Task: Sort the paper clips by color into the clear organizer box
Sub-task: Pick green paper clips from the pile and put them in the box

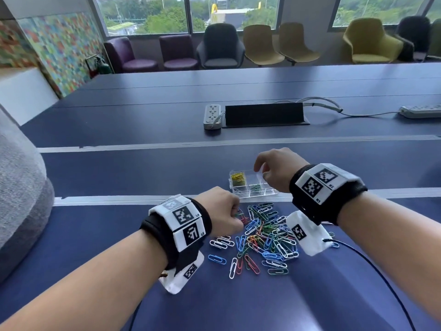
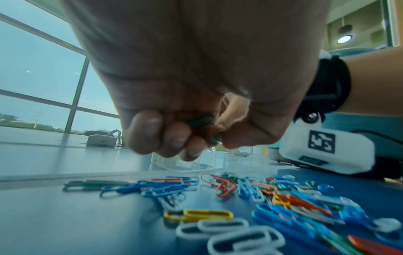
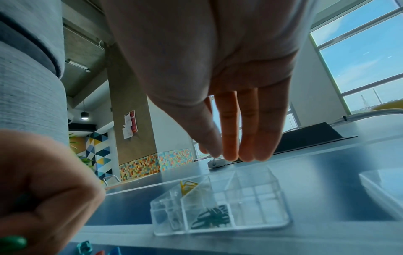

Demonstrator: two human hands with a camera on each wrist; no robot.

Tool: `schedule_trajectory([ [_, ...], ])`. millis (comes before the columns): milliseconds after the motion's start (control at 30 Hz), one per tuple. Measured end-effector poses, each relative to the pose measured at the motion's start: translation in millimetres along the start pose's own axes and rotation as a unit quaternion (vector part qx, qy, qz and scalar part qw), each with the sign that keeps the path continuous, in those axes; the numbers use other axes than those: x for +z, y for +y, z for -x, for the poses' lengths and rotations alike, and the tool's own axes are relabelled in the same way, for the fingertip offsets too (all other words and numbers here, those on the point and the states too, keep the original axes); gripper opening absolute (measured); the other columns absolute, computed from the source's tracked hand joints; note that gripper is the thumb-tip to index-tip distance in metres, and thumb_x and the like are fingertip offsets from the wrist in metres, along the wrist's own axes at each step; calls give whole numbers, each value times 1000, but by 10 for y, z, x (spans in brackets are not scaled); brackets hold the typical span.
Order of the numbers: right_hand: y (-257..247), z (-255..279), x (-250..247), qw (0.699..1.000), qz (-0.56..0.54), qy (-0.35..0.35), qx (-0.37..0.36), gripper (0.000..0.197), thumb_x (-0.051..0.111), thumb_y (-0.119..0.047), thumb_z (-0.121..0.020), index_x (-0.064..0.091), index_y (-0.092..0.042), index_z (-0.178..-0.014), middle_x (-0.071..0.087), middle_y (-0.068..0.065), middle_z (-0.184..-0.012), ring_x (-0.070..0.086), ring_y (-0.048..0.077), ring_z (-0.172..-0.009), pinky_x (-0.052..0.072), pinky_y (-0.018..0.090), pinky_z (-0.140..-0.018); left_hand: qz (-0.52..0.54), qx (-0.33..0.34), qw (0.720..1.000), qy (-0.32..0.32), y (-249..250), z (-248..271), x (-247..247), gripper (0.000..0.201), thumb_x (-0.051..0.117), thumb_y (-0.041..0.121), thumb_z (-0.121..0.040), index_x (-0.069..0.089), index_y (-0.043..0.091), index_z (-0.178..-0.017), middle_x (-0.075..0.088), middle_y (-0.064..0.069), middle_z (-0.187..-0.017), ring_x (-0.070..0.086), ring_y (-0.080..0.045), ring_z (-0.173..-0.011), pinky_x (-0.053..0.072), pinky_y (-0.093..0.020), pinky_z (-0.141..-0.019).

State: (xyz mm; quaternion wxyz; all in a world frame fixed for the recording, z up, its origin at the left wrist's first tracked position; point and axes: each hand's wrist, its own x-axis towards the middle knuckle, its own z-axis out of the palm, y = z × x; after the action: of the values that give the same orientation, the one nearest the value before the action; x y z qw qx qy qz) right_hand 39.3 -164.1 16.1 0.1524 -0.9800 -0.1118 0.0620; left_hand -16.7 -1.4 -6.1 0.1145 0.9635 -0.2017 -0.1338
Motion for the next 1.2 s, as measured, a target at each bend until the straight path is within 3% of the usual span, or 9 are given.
schedule_trajectory([
  [200, 51, 148, 20, 1000, -8, -25, -3, 28, 50, -9, -86, 66, -24, -105, 66, 3, -108, 62, 23, -99, 50, 30, -89, 42, 12, 999, 24, -10, -112, -157, 25, 64, 15, -71, 44, 22, -58, 47, 8, -58, 43, -8, -55, 35, -18, -50],
  [333, 34, 233, 53, 999, -1, -48, -20, 21, 57, -11, -85, 72, -21, -96, 70, 3, -101, 64, 20, -93, 50, 26, -82, 82, 32, 995, 42, -24, -157, -187, 18, 61, 6, -74, 52, 19, -66, 50, 10, -57, 44, -2, -51, 37, -7, -47],
  [467, 9, 272, 127, 997, 4, -73, -21, 17, 62, -11, -83, 75, -16, -91, 73, 3, -96, 65, 18, -87, 53, 25, -79, 110, 24, 993, 44, -22, -195, -150, 15, 59, 5, -80, 56, 19, -83, 55, 8, -67, 49, -6, -58, 38, -8, -54],
  [600, -42, 296, 217, 993, 17, -112, -19, 19, 70, -30, -80, 73, -22, -98, 71, 2, -102, 64, 19, -91, 50, 26, -80, 101, -3, 994, 28, -4, -239, -124, 33, 52, 5, -85, 61, 22, -112, 50, 12, -65, 47, -4, -59, 36, -13, -52],
  [733, -102, 298, 257, 994, 28, -101, -25, 15, 68, -30, -80, 72, -29, -94, 67, 3, -106, 63, 24, -95, 53, 31, -84, 88, -20, 995, 39, -4, -302, -142, 32, 44, 7, -88, 66, 23, -106, 48, 11, -66, 43, -2, -54, 32, -4, -43],
  [833, -120, 297, 264, 994, 39, -97, -28, 13, 64, -26, -82, 73, -27, -91, 66, 4, -106, 64, 26, -95, 55, 33, -83, 88, -26, 993, 80, 18, -374, -201, 25, 45, 9, -90, 66, 17, -100, 54, 7, -72, 49, -7, -59, 37, -9, -55],
  [967, -85, 326, 240, 995, 32, -91, -29, 17, 59, -21, -79, 72, -25, -89, 68, 4, -102, 65, 27, -91, 56, 35, -82, 49, -5, 995, 91, 108, -532, -242, 27, 46, 6, -89, 68, 15, -101, 68, -6, -97, 61, -21, -91, 44, -23, -79],
  [1067, -42, 366, 202, 995, 37, -92, -26, 17, 58, -23, -78, 72, -27, -89, 68, 4, -99, 65, 28, -89, 56, 35, -80, 15, 11, 997, 71, 183, -653, -233, 31, 48, 3, -87, 69, 16, -106, 70, -7, -102, 63, -23, -97, 47, -26, -84],
  [1200, 85, 354, 143, 996, 33, -80, -14, 21, 59, -20, -82, 71, -29, -96, 69, 3, -105, 65, 25, -96, 54, 35, -86, -32, 35, 998, 34, 264, -729, -206, 35, 50, -2, -84, 68, 18, -107, 70, -6, -98, 64, -24, -94, 49, -29, -82],
])
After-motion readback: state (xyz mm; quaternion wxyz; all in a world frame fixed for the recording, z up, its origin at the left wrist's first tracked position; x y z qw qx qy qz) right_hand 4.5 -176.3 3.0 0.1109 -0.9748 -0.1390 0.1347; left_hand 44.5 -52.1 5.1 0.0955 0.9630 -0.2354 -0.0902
